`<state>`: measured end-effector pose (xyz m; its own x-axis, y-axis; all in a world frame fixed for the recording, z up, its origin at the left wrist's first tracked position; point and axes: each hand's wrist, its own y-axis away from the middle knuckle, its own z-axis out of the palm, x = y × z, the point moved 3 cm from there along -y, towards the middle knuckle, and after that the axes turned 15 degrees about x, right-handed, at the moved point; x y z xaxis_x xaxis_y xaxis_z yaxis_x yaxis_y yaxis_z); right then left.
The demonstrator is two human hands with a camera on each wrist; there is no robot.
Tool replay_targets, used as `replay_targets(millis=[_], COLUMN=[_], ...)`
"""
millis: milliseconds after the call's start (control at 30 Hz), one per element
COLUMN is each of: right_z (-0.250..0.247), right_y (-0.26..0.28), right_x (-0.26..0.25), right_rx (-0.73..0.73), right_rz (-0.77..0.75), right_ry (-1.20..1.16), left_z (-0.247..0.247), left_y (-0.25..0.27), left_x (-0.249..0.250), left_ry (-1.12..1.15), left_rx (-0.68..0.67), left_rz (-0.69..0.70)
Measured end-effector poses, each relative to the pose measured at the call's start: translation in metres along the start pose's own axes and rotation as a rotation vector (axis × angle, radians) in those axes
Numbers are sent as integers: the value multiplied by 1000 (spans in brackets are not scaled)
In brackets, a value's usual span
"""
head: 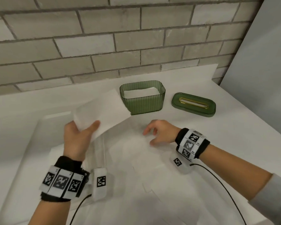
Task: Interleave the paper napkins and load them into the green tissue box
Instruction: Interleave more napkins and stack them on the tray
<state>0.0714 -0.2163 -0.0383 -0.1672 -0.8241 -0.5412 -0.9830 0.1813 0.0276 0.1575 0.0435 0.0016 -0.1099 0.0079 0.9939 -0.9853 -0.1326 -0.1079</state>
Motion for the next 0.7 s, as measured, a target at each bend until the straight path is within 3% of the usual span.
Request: replay_targets(millis=[167, 433, 533, 700], right_z=[18, 20, 18, 3], right_y=[-25, -46, -43, -37], right_x=[-26, -36, -40, -43], right_rx=[-127, -250, -231, -26], right_rz=[-188, -120, -142, -185], right_ry=[301, 443, 446, 327], left_z=[-38, -60, -62, -69], left_y=[3, 36, 39, 38], left_x=[-3, -9, -12, -10], left_ry=[66, 94, 99, 127], left_rx=[102, 70, 69, 116], left_rz=[-74, -94, -101, -102])
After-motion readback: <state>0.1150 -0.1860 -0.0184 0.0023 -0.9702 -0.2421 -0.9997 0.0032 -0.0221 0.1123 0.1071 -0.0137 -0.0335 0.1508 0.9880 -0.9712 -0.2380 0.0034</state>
